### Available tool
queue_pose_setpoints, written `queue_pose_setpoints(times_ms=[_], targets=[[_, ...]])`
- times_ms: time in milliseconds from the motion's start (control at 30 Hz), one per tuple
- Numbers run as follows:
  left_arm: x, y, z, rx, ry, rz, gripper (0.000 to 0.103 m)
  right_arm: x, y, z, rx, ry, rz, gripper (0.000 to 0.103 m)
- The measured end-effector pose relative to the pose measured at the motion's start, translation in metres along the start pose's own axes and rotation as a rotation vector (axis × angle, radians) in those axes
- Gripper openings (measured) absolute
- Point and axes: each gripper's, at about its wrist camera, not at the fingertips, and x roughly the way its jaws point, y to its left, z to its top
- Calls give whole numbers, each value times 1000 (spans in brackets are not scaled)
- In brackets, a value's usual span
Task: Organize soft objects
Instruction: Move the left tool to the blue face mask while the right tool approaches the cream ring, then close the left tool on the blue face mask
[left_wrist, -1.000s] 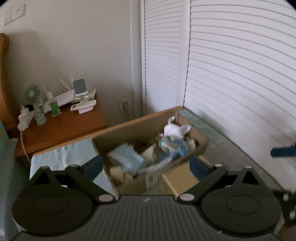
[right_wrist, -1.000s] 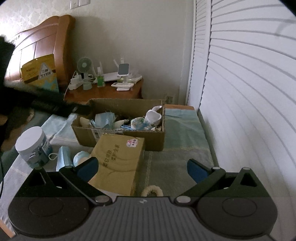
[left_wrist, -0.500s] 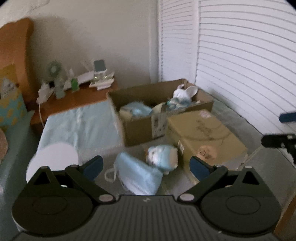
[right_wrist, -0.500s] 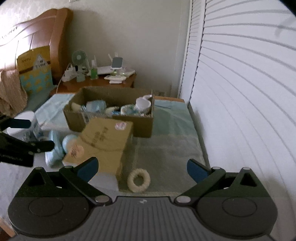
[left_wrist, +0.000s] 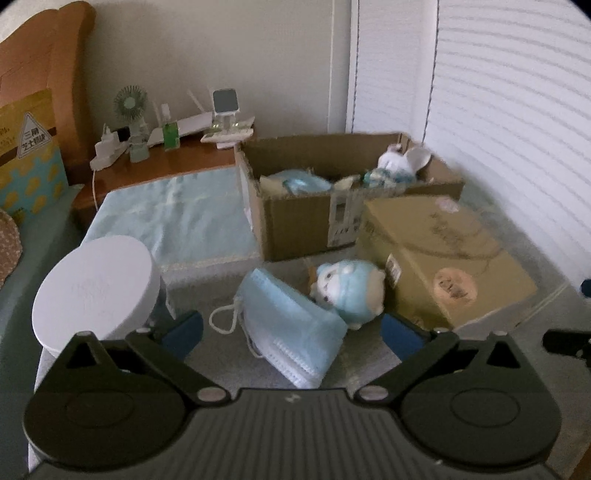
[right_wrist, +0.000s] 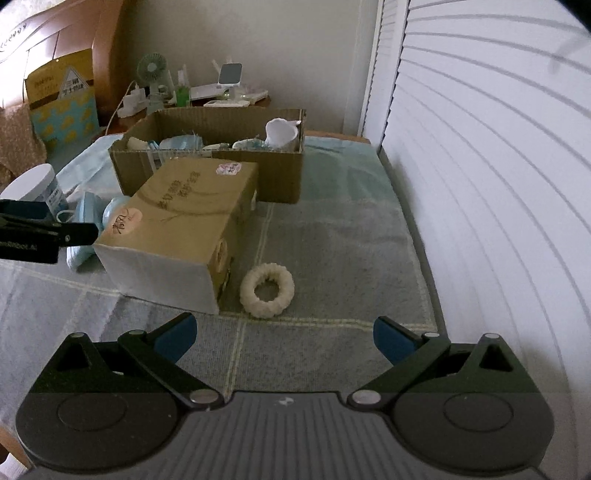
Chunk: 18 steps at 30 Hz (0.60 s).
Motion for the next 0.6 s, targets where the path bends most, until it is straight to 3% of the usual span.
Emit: queue_pose_setpoints(times_ms=[400, 600], targets=[[18, 2, -10, 18, 50, 37, 102, 14, 3, 0, -3, 28, 17, 103], [23, 8, -19, -44, 76, 11, 102, 25, 4, -4, -20, 44, 30, 103]])
